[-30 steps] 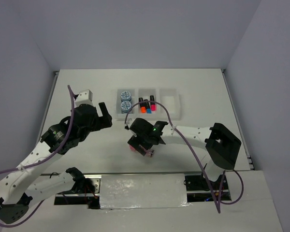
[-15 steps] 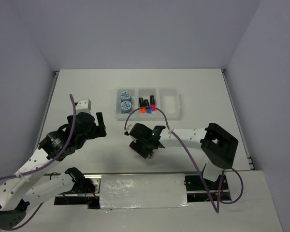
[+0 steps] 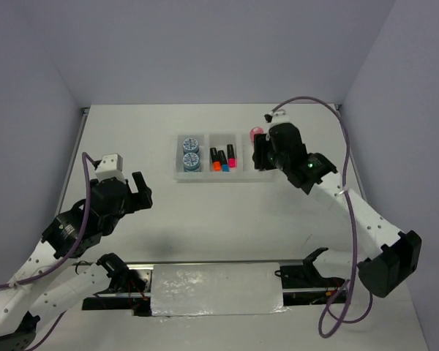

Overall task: Sort the stationery into containers
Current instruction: Pick up the stationery from the center of the board, then place the stationery in the storage box.

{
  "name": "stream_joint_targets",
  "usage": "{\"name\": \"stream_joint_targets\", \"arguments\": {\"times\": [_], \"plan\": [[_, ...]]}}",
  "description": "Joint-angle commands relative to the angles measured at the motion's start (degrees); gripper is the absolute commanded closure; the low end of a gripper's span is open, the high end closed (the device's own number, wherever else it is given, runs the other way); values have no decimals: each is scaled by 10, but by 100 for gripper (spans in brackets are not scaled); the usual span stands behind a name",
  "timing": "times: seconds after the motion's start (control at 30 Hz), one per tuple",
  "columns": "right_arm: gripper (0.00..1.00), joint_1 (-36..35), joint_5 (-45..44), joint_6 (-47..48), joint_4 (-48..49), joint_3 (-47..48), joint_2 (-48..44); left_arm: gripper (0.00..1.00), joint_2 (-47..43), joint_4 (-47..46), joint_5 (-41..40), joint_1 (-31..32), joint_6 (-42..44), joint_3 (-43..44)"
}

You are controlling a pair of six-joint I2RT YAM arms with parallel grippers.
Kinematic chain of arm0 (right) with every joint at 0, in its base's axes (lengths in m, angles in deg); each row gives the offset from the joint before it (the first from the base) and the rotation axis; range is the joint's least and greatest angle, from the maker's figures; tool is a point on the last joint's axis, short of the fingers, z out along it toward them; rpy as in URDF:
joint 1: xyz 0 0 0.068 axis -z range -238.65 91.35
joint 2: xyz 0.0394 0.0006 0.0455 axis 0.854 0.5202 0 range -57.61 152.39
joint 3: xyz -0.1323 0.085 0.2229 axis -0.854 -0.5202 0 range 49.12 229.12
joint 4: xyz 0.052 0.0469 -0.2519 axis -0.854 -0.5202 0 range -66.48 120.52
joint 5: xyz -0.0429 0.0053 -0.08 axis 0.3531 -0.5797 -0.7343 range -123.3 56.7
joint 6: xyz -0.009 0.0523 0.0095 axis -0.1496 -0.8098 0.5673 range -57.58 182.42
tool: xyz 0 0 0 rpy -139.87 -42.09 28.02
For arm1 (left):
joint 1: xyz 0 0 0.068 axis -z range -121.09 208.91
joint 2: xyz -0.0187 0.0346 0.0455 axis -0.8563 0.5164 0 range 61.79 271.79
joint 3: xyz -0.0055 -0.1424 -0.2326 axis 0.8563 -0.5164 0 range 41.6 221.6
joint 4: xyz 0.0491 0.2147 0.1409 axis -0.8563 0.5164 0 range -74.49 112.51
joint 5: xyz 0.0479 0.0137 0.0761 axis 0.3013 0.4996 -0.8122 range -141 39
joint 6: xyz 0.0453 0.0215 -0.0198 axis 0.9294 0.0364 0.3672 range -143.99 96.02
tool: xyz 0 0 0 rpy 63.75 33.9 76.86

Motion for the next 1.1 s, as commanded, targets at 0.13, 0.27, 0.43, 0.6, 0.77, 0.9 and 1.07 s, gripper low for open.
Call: {"name": "stream_joint_targets", "arguments": {"times": [0.13,0.27,0.43,0.6,0.77,0.9,1.07], "plan": [[100,91,-81,19,-48,157,148,1,19,-15,-8,-4,3,-2],[100,117,-67,3,-57,197,244,1,20,-14,-8,-4,3,-2],[100,117,-69,-10,-22,199,305,1,5,-23,1,-4,10,-5],[98,117,-67,-20,-1,199,342,1,7,-31,15,-4,22,-6],[91,117,-59,-25,25,199,356,1,20,-37,32,-4,35,-4],[81,118,-65,-19,34,205,372,1,25,-38,34,-4,37,-3],[74,121,-63,-14,35,214,401,1,24,-41,41,-5,43,-3]]}}
